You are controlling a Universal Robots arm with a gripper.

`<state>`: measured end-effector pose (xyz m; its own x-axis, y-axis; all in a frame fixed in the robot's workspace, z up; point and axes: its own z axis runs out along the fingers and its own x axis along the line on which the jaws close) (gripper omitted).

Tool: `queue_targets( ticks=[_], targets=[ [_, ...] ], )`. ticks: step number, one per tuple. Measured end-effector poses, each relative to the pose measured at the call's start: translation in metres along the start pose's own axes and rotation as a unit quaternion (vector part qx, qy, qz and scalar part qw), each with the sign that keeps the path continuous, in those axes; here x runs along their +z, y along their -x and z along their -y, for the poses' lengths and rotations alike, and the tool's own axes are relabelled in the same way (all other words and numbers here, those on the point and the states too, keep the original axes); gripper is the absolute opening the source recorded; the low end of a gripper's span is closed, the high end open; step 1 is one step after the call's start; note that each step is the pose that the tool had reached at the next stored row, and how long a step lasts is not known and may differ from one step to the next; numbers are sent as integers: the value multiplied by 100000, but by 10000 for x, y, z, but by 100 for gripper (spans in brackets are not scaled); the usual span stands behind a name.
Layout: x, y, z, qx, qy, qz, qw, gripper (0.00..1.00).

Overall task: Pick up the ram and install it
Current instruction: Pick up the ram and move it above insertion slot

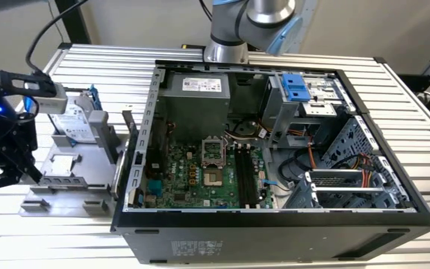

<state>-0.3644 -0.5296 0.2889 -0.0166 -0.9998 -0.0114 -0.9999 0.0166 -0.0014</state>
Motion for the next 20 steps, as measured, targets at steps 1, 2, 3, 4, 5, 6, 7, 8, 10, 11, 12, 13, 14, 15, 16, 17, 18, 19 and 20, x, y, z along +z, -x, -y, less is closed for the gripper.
queue_targets(
  ticks=[1, 2, 3, 4, 5, 6, 7, 8, 10, 11, 12, 13, 14, 15, 16, 17, 18, 19, 20],
  targets=[
    [-25, 0, 0, -4, 1, -3, 100000, 0],
    [-47, 1, 0, -5, -2, 1, 100000, 0],
    [-77, 1, 0, -8, 2, -4, 100000, 0],
    [-108, 1, 0, -6, 6, -7, 100000, 0],
    [-145, 2, 0, -6, -2, 0, 100000, 0],
    [-185, 2, 0, -8, -3, 2, 100000, 0],
    [-231, 3, 0, -7, 3, -5, 100000, 0],
    [-276, 3, 0, -5, -6, 3, 100000, 0],
    [-369, 4, 0, -6, 1, -4, 100000, 0],
    [-414, 5, 1, -8, -1, -3, 100000, 0],
    [-458, 5, 1, -11, -5, 2, 100000, 0],
    [-505, 6, 1, -11, 2, -5, 100000, 0],
    [-550, 6, 1, -9, -4, 1, 100000, 0],
    [-595, 7, 1, -9, -3, 0, 100000, 0],
    [-641, 7, 1, -8, 3, -5, 100000, 0],
    [-685, 8, 1, -9, -2, 0, 100000, 0],
    [-734, 8, 1, -8, -4, -1, 100000, 0],
    [-779, 9, 1, -6, 3, -4, 100000, 0],
    [-823, 10, 1, -5, -4, 0, 100000, 0]
  ],
)
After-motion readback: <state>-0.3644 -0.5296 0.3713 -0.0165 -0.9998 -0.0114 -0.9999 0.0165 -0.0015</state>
